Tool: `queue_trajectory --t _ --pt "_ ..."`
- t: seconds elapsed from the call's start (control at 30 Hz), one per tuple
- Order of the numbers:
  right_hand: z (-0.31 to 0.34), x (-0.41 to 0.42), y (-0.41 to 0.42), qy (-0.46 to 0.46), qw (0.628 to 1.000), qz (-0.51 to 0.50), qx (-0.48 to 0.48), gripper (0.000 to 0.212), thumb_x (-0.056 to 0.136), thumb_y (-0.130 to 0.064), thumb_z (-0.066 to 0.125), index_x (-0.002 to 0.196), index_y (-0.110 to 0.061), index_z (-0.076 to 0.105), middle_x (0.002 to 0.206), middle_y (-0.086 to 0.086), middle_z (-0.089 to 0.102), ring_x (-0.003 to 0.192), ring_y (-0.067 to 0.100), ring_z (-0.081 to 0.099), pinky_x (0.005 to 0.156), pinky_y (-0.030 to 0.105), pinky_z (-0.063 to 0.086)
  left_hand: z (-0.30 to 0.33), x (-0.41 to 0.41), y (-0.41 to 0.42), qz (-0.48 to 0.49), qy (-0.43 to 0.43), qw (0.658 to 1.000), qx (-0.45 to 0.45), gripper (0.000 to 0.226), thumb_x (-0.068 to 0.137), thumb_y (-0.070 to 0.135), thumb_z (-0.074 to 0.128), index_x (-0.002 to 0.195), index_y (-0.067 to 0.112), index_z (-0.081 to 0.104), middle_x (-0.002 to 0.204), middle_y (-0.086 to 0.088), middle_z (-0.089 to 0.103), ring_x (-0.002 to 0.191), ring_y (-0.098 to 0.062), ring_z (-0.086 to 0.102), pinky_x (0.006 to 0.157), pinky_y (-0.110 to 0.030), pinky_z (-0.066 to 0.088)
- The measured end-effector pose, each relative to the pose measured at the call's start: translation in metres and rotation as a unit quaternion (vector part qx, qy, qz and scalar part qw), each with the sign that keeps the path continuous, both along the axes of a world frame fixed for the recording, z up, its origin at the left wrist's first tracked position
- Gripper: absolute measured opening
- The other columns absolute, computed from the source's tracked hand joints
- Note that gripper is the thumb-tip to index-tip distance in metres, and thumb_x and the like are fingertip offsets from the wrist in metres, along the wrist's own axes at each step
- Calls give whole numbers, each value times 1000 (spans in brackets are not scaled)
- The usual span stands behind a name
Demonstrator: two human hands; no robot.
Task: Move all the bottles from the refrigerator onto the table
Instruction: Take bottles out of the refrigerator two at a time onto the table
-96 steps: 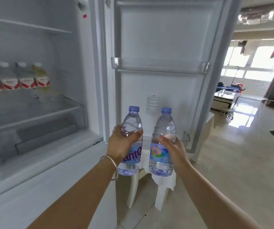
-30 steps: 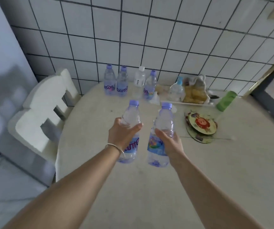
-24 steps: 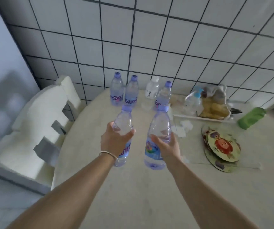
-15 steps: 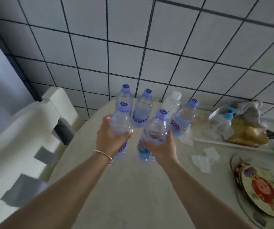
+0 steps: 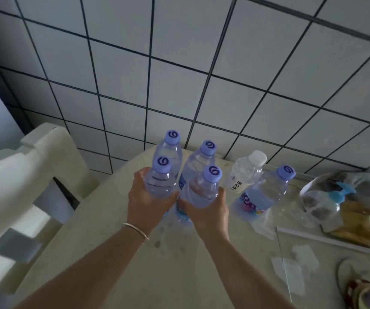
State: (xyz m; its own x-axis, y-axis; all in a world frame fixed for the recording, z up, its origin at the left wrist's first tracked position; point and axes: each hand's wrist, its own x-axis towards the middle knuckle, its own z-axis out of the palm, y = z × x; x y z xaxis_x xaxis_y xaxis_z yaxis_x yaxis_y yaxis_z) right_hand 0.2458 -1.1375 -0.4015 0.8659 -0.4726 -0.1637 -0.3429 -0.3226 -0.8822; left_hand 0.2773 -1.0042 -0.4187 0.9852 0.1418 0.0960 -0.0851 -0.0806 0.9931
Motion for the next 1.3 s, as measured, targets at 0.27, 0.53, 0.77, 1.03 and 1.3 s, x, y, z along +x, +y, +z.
queue_trajectory --t 0.27,0.53,0.77,1.03,1.3 --pt "-12 -4 9 1 1000 3 -18 66 53 -42 83 108 -26 50 97 -10 64 87 10 64 63 22 47 0 -3 2 -9 -50 999 14 53 54 14 80 78 56 59 73 28 66 67 9 62 59 -10 47" --pt "21 -40 4 -9 997 60 -48 81 65 -25 82 134 -17 40 112 -9 37 111 13 45 87 22 37 8 -31 20 47 63 984 159 98 52 28 88 136 10 41 134 -7 45 126 -22 42 103 -32 33" --pt "74 -142 4 21 994 88 -66 57 78 -37 69 127 -22 45 127 -5 44 117 15 50 90 26 39 64 -123 36 55 15 971 233 60 67 10 79 120 2 53 115 -15 58 102 -29 58 90 -33 42" --pt "127 -311 13 -46 996 56 -56 60 78 -35 71 128 -15 45 131 2 49 117 20 51 99 36 42 136 -302 37 13 -7 987 162 37 75 14 74 109 13 57 89 2 63 77 -15 61 80 -25 46" --pt "163 -465 35 -42 998 21 -37 61 79 -37 70 130 -15 44 125 4 53 112 22 54 96 36 43 176 -456 49 -41 36 984 168 41 76 22 72 113 15 55 99 1 63 82 -15 61 78 -25 44"
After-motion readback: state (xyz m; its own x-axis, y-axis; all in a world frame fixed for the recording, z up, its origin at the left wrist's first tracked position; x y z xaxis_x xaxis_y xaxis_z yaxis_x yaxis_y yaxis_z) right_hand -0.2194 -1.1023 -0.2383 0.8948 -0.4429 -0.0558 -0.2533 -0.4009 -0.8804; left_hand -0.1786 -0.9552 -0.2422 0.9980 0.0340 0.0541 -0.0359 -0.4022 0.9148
